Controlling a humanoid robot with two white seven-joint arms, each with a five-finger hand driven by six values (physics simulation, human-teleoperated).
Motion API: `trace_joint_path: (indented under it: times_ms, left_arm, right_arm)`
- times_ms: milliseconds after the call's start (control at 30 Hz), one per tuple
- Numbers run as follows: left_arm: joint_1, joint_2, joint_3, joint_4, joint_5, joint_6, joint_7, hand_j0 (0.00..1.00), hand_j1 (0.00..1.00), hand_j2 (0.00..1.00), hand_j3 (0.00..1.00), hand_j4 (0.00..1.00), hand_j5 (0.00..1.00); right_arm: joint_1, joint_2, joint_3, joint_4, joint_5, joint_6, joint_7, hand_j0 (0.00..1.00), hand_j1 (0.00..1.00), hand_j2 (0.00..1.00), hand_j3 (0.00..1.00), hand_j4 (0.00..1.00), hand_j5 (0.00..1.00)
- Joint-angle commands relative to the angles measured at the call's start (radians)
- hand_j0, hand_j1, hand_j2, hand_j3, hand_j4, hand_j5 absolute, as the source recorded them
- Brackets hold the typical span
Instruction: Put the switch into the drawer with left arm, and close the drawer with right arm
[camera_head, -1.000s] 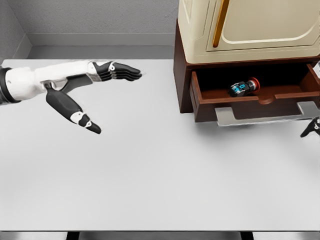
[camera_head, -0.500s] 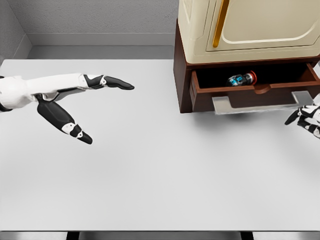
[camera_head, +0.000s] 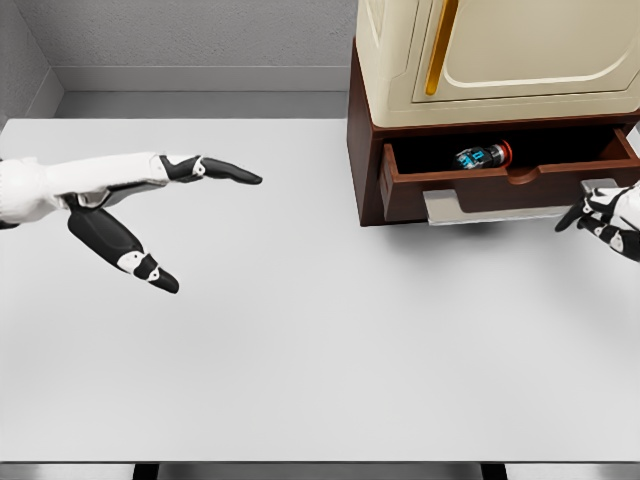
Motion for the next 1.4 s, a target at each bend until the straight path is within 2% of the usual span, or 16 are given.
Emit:
trace_joint_path:
  times_ms: [0, 133, 300, 467, 767, 800, 833, 867, 900, 1133, 1233, 1367]
  left_arm:
    - [0.000, -0.001, 0.000, 0.000, 0.009, 0.000, 0.000, 1.00, 1.00, 1.00, 1.00, 1.00, 1.00]
    - [0.003, -0.001, -0.005, 0.000, 0.009, -0.001, 0.000, 1.00, 1.00, 1.00, 1.00, 1.00, 1.00]
    - [0.008, -0.001, -0.005, 0.000, 0.007, -0.001, 0.000, 1.00, 1.00, 1.00, 1.00, 1.00, 1.00]
    - [0.008, 0.000, -0.005, 0.000, -0.010, -0.003, 0.000, 1.00, 1.00, 1.00, 1.00, 1.00, 1.00]
    - [0.009, 0.000, -0.005, 0.000, -0.013, -0.003, 0.000, 1.00, 1.00, 1.00, 1.00, 1.00, 1.00]
    - [0.009, 0.000, -0.005, 0.000, -0.013, -0.003, 0.000, 1.00, 1.00, 1.00, 1.00, 1.00, 1.00]
    - [0.009, 0.000, -0.005, 0.000, -0.013, -0.003, 0.000, 1.00, 1.00, 1.00, 1.00, 1.00, 1.00]
    - [0.009, 0.000, -0.006, 0.000, -0.013, -0.003, 0.000, 1.00, 1.00, 1.00, 1.00, 1.00, 1.00]
    - [0.009, 0.000, -0.006, 0.000, -0.013, -0.003, 0.000, 1.00, 1.00, 1.00, 1.00, 1.00, 1.00]
    - [0.009, 0.002, -0.008, 0.000, -0.013, -0.003, 0.000, 1.00, 1.00, 1.00, 1.00, 1.00, 1.00]
    - [0.009, 0.002, -0.006, 0.000, -0.013, -0.003, 0.000, 1.00, 1.00, 1.00, 1.00, 1.00, 1.00]
    - [0.009, 0.002, -0.008, 0.000, -0.013, -0.003, 0.000, 1.00, 1.00, 1.00, 1.00, 1.00, 1.00]
  right_arm:
    - [0.002, 0.002, 0.024, 0.007, 0.100, -0.064, 0.026, 0.45, 0.45, 0.45, 0.45, 0.45, 0.45]
    - [0.000, 0.002, 0.050, 0.009, 0.100, -0.064, 0.026, 0.45, 0.45, 0.45, 0.45, 0.45, 0.45]
    - [-0.015, 0.001, 0.047, 0.010, 0.100, -0.064, 0.026, 0.45, 0.45, 0.45, 0.45, 0.45, 0.45]
    - [0.000, -0.012, 0.041, 0.013, 0.101, -0.064, 0.026, 0.45, 0.45, 0.45, 0.45, 0.45, 0.45]
    - [-0.074, -0.012, 0.049, 0.052, 0.098, -0.064, 0.026, 0.47, 0.47, 0.47, 0.47, 0.47, 0.47]
    - [-0.071, -0.012, 0.050, 0.052, 0.100, -0.064, 0.026, 0.50, 0.50, 0.50, 0.50, 0.50, 0.50]
    - [-0.069, -0.012, 0.050, 0.050, 0.098, -0.064, 0.026, 0.61, 0.61, 0.61, 0.61, 0.61, 0.61]
    - [-0.067, -0.012, 0.050, 0.050, 0.098, -0.064, 0.026, 0.86, 0.86, 0.86, 0.86, 0.86, 0.86]
    - [-0.066, -0.012, 0.052, 0.049, 0.098, -0.064, 0.026, 1.00, 1.00, 1.00, 1.00, 1.00, 1.00]
    - [-0.064, -0.013, 0.090, 0.039, 0.100, -0.064, 0.026, 1.00, 1.00, 1.00, 1.00, 1.00, 1.00]
    - [-0.063, -0.034, 0.126, -0.008, 0.098, -0.064, 0.026, 1.00, 1.00, 1.00, 1.00, 1.00, 1.00]
    - [-0.067, -0.041, 0.136, -0.014, 0.096, -0.064, 0.026, 1.00, 1.00, 1.00, 1.00, 1.00, 1.00]
